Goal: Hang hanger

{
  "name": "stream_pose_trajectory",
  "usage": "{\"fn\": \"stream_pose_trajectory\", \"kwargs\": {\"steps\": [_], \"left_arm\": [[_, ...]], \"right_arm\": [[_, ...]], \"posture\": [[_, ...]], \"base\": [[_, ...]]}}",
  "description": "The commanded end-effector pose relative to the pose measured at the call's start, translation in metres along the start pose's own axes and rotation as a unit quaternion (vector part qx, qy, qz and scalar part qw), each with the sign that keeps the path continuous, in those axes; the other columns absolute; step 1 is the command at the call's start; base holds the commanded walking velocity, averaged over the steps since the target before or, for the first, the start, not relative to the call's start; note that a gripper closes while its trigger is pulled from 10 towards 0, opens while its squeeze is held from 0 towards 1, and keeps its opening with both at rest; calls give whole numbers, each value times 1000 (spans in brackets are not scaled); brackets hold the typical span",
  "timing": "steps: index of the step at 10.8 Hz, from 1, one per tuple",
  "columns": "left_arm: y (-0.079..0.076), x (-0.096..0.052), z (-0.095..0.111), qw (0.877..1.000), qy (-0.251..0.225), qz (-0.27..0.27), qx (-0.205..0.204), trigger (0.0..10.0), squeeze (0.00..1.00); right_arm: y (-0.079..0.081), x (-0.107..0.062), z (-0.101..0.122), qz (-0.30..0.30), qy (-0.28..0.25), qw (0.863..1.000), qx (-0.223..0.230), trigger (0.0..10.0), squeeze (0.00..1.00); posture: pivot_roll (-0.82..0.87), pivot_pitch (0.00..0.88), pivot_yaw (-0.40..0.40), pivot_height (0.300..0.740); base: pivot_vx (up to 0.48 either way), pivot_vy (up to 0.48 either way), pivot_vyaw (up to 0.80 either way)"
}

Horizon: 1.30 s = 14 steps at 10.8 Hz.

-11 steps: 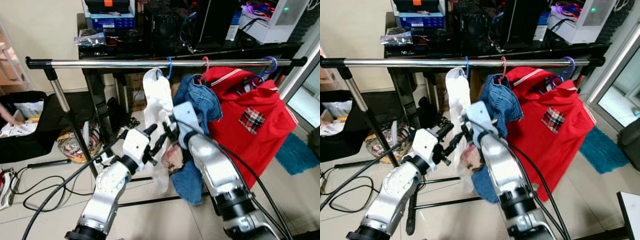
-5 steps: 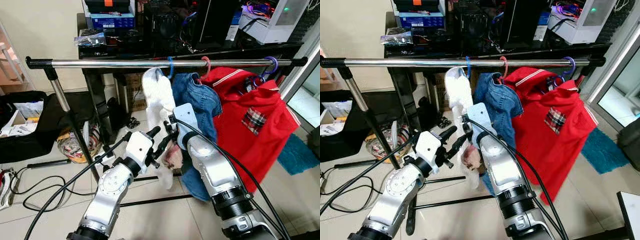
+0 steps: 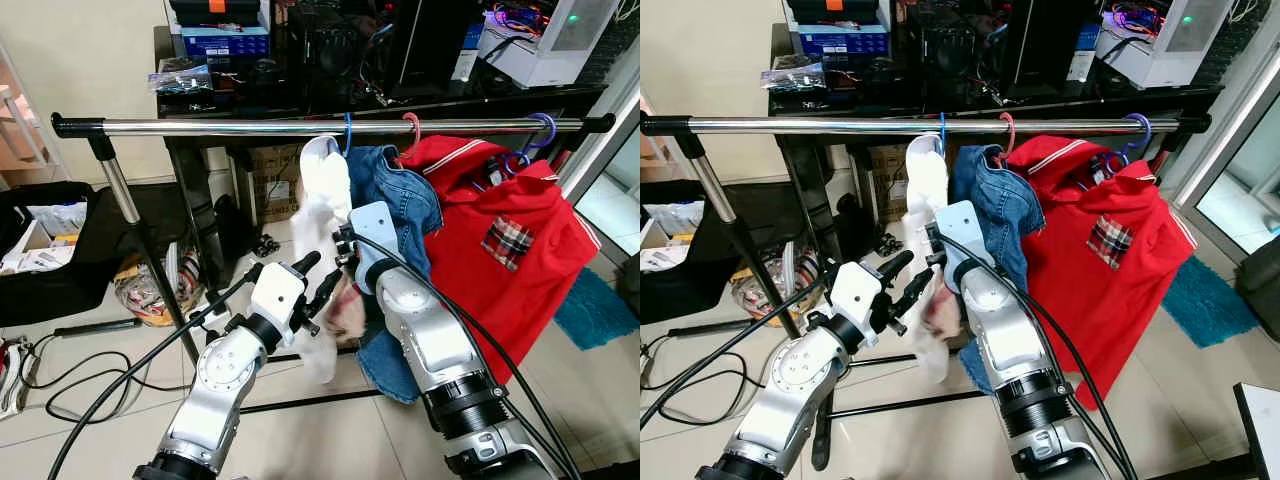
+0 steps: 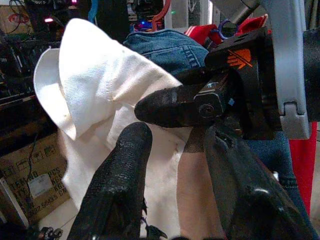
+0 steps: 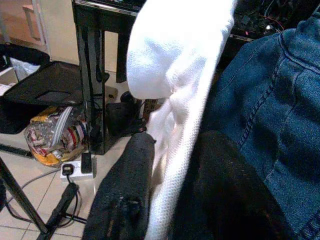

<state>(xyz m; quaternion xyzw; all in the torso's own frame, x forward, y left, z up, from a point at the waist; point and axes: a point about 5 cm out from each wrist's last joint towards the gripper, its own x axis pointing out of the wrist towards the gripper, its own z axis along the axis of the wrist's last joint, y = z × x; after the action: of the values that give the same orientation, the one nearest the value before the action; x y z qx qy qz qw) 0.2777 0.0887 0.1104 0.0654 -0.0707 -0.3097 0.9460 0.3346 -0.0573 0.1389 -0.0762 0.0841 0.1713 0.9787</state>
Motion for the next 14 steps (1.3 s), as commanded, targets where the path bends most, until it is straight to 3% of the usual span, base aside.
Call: {"fn": "stream_pose_trajectory", "kwargs": {"steps": [1,7,12,14], "left_arm": [[-2,2,0,1000,1,-5,5,10000,0],[-4,4,0,1000,-3,-5,3,10000,0],[-6,5,1,1000,-6,-4,1,10000,0],[-5,4,0,1000,-5,-3,2,10000,0]], "right_arm": [[-2,0,-2,-2,-1,1000,2,0,0],[-12,-4,5,-20,-43,998,-33,0,0],[-22,-15,26,-44,-114,992,-40,0,0],[-28,-22,16,-45,-104,993,-45,0,0]], "posture": [[149,42,-50,740],[136,42,-53,740],[127,51,-54,740],[130,54,-52,740]], "base": [[0,0,0],[0,0,0],[0,0,0],[0,0,0]]}}
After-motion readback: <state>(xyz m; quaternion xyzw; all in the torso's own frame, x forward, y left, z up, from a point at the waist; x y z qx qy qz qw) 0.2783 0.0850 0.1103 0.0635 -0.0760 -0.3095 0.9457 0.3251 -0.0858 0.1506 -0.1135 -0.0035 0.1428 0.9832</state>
